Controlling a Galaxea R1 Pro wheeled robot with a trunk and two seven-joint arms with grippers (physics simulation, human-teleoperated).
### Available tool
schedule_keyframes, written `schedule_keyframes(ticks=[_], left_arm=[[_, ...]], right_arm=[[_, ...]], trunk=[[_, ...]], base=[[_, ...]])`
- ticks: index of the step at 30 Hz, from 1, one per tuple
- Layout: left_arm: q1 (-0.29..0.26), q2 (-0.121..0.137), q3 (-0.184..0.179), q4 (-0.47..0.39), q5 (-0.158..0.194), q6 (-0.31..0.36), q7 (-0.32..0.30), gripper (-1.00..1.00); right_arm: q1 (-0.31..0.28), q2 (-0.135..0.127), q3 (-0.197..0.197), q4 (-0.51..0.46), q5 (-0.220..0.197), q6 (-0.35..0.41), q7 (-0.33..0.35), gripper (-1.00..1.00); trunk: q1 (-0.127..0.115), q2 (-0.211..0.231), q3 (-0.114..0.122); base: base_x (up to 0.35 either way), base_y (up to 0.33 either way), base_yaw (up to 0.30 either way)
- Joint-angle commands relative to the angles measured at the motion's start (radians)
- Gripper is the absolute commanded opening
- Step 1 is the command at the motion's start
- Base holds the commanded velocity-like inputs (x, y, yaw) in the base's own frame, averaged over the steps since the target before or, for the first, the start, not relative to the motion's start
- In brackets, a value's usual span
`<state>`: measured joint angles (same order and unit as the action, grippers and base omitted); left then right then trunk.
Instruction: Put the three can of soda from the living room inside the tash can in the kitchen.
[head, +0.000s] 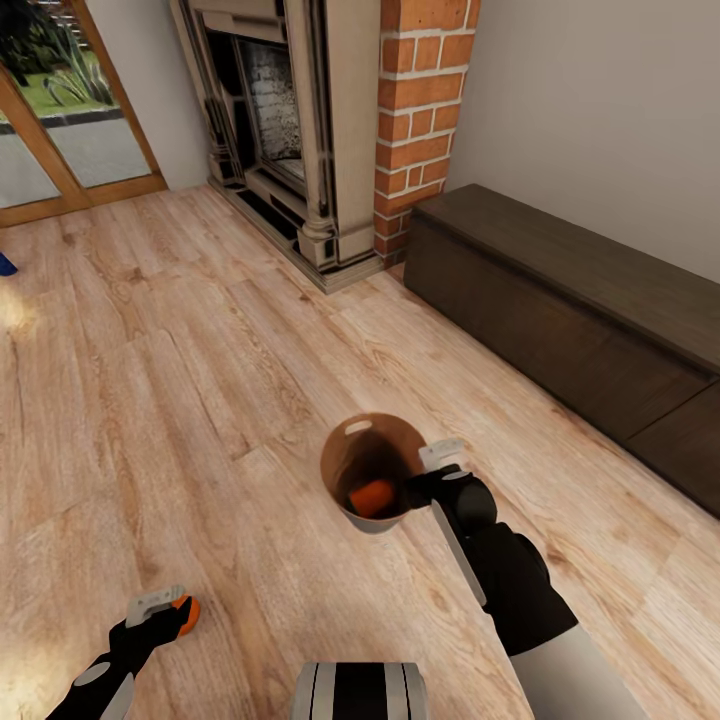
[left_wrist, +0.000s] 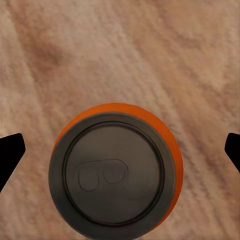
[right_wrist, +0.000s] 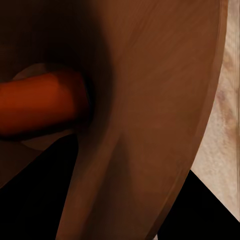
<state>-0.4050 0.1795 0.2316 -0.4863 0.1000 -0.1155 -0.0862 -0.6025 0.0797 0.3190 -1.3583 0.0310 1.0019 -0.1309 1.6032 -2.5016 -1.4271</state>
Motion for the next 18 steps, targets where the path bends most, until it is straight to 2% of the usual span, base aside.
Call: schedule_keyframes(ticks=[1,14,18], left_arm=[[0.0,0.0,0.0,0.0,0.0,0.0,0.0,1.0],[0.0,0.0,0.0,0.0,0.0,0.0,0.0,1.0],[0.0,0.0,0.0,0.0,0.0,0.0,0.0,1.0]], right_arm=[[0.0,0.0,0.0,-0.002,-0.009,-0.001,0.002,-1.0],[0.0,0.0,0.001,-0.01,-0.01,0.0,0.002,-1.0],[0.0,0.0,0.001,-0.01,-0.01,0.0,0.002,-1.0]], trunk=[[0.0,0.0,0.0],[0.0,0.0,0.0],[0.002,-0.001,-0.015]], base=[[0.0,0.0,0.0],[0.0,0.0,0.0],[0.0,0.0,0.0]])
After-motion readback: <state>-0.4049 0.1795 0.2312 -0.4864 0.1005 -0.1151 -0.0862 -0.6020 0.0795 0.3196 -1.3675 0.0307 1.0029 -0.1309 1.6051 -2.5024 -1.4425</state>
